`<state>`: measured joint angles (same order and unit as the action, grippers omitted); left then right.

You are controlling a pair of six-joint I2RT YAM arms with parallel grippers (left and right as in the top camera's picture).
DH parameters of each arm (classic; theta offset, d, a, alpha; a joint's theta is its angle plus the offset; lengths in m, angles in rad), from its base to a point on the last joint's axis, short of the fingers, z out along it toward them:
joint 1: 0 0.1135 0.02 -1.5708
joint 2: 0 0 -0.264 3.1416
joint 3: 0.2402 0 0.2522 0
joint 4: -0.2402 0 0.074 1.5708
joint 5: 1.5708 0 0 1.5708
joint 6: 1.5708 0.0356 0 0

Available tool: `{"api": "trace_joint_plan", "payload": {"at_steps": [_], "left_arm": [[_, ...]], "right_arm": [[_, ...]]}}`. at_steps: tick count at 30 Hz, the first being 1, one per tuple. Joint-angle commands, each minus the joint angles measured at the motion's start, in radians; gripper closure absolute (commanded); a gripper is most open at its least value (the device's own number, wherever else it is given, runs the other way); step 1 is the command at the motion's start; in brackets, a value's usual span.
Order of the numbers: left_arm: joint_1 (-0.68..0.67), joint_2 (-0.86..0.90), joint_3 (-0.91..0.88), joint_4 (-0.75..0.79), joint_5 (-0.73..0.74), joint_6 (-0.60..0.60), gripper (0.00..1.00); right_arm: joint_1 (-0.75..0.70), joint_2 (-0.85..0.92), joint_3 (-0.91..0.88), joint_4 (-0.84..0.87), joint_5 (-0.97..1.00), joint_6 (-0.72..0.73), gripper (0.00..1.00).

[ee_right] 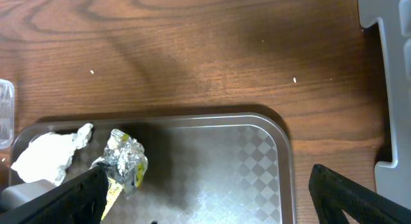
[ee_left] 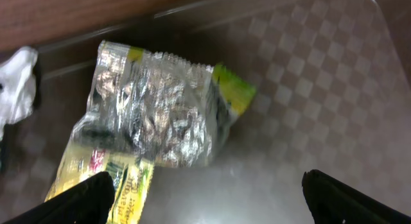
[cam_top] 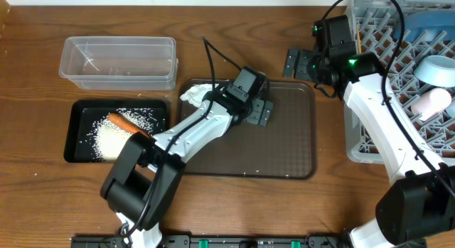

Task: Sort waste into correct bins and load items into the dishwasher rack
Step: 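Close the left gripper on the foil wrapper, then carry the foil wrapper with the left gripper into the clear bin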

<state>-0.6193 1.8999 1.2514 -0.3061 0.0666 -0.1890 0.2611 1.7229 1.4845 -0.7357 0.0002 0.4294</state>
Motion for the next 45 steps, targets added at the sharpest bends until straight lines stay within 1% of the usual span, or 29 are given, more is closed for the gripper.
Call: {"api": "trace_joint_plan", "payload": {"at_steps": [1, 2, 5, 7, 11, 15, 16, 20, 22, 28, 32, 36, 38, 41, 45], "left_arm": [[-0.006, 0.037, -0.002, 0.036, -0.035, 0.085, 0.04], [-0.007, 0.045, -0.002, 0.048, -0.039, 0.098, 0.05], [-0.007, 0.066, -0.002, 0.066, -0.09, 0.104, 0.13], [-0.007, 0.074, -0.002, 0.066, -0.098, 0.104, 0.23], [-0.007, 0.076, -0.002, 0.07, -0.098, 0.104, 0.37], [-0.006, 0.076, -0.002, 0.085, -0.098, 0.104, 0.59], [-0.006, 0.076, -0.002, 0.089, -0.098, 0.104, 0.67], [-0.006, 0.071, -0.001, 0.108, -0.098, 0.107, 0.86], [-0.006, 0.063, -0.001, 0.114, -0.098, 0.106, 0.93], [-0.005, -0.016, 0.001, 0.111, -0.133, 0.106, 0.94], [-0.002, -0.142, 0.001, 0.11, -0.174, 0.106, 0.94], [0.033, -0.29, 0.001, 0.11, -0.269, 0.106, 0.94], [0.068, -0.351, 0.001, 0.11, -0.29, 0.106, 0.94], [0.157, -0.425, 0.001, 0.113, -0.292, 0.106, 0.94], [0.298, -0.447, 0.001, 0.163, -0.287, 0.102, 0.94]], "right_arm": [[0.001, -0.021, 0.004, 0.002, 0.011, 0.011, 0.01], [0.001, -0.021, 0.004, 0.002, 0.011, 0.011, 0.01], [0.001, -0.021, 0.004, 0.002, 0.011, 0.011, 0.01], [0.001, -0.021, 0.004, 0.002, 0.011, 0.011, 0.01], [0.001, -0.021, 0.004, 0.002, 0.011, 0.011, 0.01], [0.001, -0.021, 0.004, 0.002, 0.011, 0.011, 0.01], [0.001, -0.021, 0.004, 0.002, 0.011, 0.011, 0.01], [0.001, -0.021, 0.004, 0.002, 0.011, 0.011, 0.01], [0.001, -0.021, 0.004, 0.002, 0.011, 0.011, 0.01], [0.001, -0.021, 0.004, 0.002, 0.011, 0.011, 0.01], [0.007, -0.021, 0.004, 0.002, 0.011, 0.011, 0.01], [0.011, -0.021, 0.004, 0.002, 0.011, 0.011, 0.01], [0.011, -0.021, 0.004, 0.002, 0.011, 0.011, 0.01], [0.011, -0.021, 0.004, 0.002, 0.011, 0.011, 0.01], [0.015, -0.021, 0.004, 0.002, 0.011, 0.011, 0.01]]}}
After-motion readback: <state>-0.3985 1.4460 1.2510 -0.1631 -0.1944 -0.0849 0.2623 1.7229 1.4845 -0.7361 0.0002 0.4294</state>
